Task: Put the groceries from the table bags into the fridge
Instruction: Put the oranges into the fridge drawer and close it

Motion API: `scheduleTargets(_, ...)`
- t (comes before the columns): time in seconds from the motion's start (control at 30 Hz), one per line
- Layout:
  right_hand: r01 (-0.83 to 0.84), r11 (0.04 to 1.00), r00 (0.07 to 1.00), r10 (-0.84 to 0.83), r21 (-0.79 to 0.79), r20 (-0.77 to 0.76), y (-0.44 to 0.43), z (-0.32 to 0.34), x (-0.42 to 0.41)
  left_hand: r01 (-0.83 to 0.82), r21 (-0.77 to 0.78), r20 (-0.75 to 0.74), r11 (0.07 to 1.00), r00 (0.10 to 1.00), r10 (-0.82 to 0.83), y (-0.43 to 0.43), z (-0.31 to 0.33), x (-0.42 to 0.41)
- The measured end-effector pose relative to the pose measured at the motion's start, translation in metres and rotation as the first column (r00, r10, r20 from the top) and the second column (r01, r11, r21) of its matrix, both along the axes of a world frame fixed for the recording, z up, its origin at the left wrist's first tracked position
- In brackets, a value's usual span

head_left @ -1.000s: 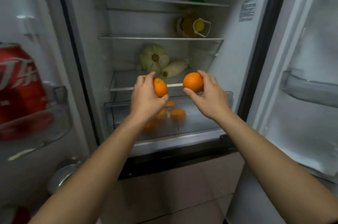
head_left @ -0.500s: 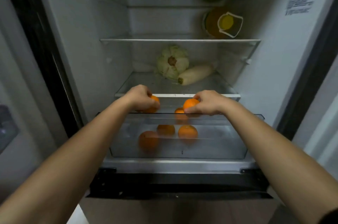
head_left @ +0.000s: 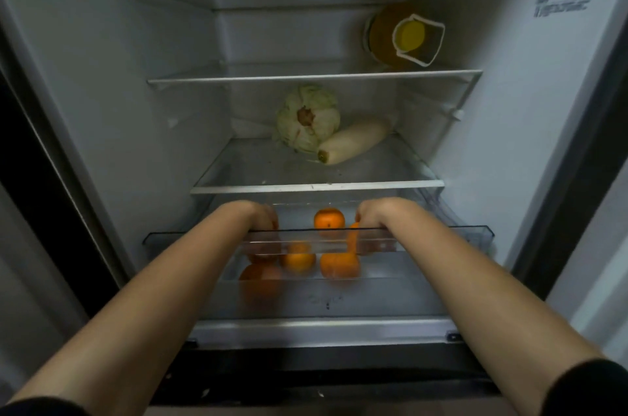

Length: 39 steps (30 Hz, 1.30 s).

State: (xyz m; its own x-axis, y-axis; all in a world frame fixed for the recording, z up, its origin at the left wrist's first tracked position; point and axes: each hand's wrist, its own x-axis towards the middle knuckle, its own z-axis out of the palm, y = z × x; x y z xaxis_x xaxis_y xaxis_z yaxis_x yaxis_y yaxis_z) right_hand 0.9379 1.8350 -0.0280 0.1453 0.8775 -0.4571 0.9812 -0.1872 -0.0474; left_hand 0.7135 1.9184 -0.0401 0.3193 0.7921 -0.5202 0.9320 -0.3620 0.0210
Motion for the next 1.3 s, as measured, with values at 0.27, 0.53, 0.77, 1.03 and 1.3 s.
scheduleTargets(0.27,0.040,0.998,0.998,-0.043,-0.055,-0.047,0.004,0.000,0.001,-0.023,0.056,0.099,0.998,0.995,0.017,-0.006,0.002,0.003)
scheduleTargets(0.53,0.072,0.847,0.994,-0.015,0.527,-0.111,-0.027,0.012,-0.004,-0.165,0.587,0.411,0.793,0.904,-0.116,-0.051,0.029,-0.008)
scheduleTargets(0.77,0.160,0.125,0.987,0.012,0.979,-0.162,-0.090,-0.025,-0.037,-0.456,0.848,0.530,0.269,0.738,-0.419,-0.130,-0.004,-0.017)
scheduleTargets(1.03,-0.133,0.034,0.986,-0.097,0.990,0.136,-0.092,-0.115,-0.028,-0.347,0.915,0.404,0.207,0.783,-0.474,-0.119,-0.080,-0.026)
scheduleTargets(1.3,-0.146,0.193,0.977,-0.123,0.970,0.171,-0.040,-0.105,-0.009,-0.262,0.914,0.376,0.311,0.836,-0.400,-0.066,-0.072,-0.014)
